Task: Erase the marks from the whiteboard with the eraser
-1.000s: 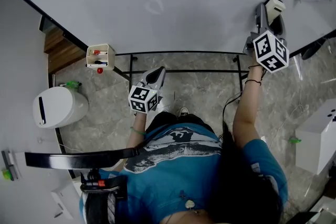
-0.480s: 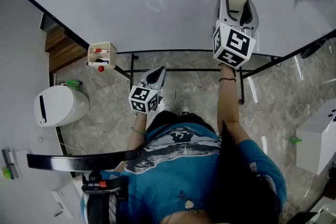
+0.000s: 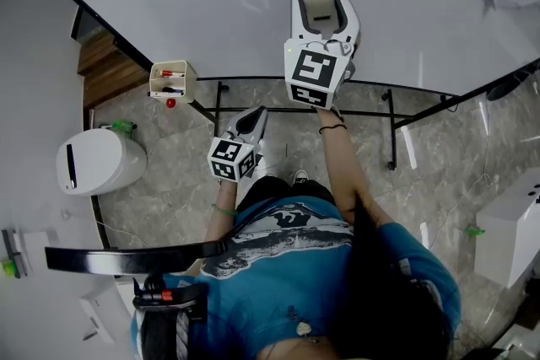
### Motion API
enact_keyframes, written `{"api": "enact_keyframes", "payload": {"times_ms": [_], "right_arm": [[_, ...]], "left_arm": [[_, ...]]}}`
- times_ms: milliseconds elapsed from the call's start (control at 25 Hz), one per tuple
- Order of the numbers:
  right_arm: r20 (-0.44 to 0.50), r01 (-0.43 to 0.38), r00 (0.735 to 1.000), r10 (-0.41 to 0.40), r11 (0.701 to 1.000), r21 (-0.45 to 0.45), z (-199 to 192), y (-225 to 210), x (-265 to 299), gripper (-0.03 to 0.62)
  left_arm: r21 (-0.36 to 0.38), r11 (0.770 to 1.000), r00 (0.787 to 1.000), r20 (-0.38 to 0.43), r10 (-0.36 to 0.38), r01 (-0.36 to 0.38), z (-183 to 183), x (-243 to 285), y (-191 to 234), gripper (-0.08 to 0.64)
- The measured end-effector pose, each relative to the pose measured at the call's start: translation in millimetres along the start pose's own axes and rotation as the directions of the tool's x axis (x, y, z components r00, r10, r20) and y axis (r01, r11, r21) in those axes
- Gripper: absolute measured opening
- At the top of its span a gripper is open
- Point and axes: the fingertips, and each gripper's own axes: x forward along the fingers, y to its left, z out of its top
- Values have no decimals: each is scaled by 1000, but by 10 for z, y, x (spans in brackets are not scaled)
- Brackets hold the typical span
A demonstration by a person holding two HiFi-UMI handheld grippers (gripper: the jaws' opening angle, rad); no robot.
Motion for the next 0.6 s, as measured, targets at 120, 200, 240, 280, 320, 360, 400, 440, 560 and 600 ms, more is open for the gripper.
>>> {"api": "enact_keyframes", "payload": {"times_ms": [120, 200, 240, 280, 320, 360, 400, 440, 560, 600], "right_arm": [[-16, -49, 999, 48, 998, -49, 8, 327, -7, 262], [-14, -49, 999, 49, 996, -72, 7, 447, 4, 262], [-13, -43, 999, 42, 996, -76, 4, 469, 9, 262], [-13, -38, 999, 38, 996, -77, 0, 474, 11, 262], [-13, -37, 999, 36, 996, -77, -2, 472, 13, 262], [-12, -40, 999, 39, 996, -76, -1, 467, 13, 262], [-9, -44, 999, 44, 996, -73, 3, 465, 11, 262], [-6, -52, 999, 52, 997, -65, 6, 466, 6, 262], [-3, -105, 994, 105, 994, 5, -42, 529, -29, 262], [-8, -127, 992, 128, 991, 40, -85, 567, -58, 262]], "left_arm": [[-4, 1000, 1000, 7, 17, -17, 22, -105, 43, 2], [-8, 1000, 1000, 12, 29, -28, 29, -169, 87, 2], [-12, 999, 999, 14, 35, -35, 25, -197, 110, 2], [-16, 999, 999, 15, 41, -41, 16, -224, 133, 2], [-20, 999, 999, 16, 46, -46, 6, -248, 155, 2], [-23, 998, 999, 16, 50, -50, -4, -271, 177, 2], [-27, 998, 998, 16, 53, -53, -13, -292, 198, 2], [-29, 998, 998, 15, 54, -53, -21, -308, 217, 2], [-36, 998, 999, 11, 45, -44, -45, -337, 246, 2], [-39, 998, 999, 10, 39, -39, -57, -340, 248, 2]]}}
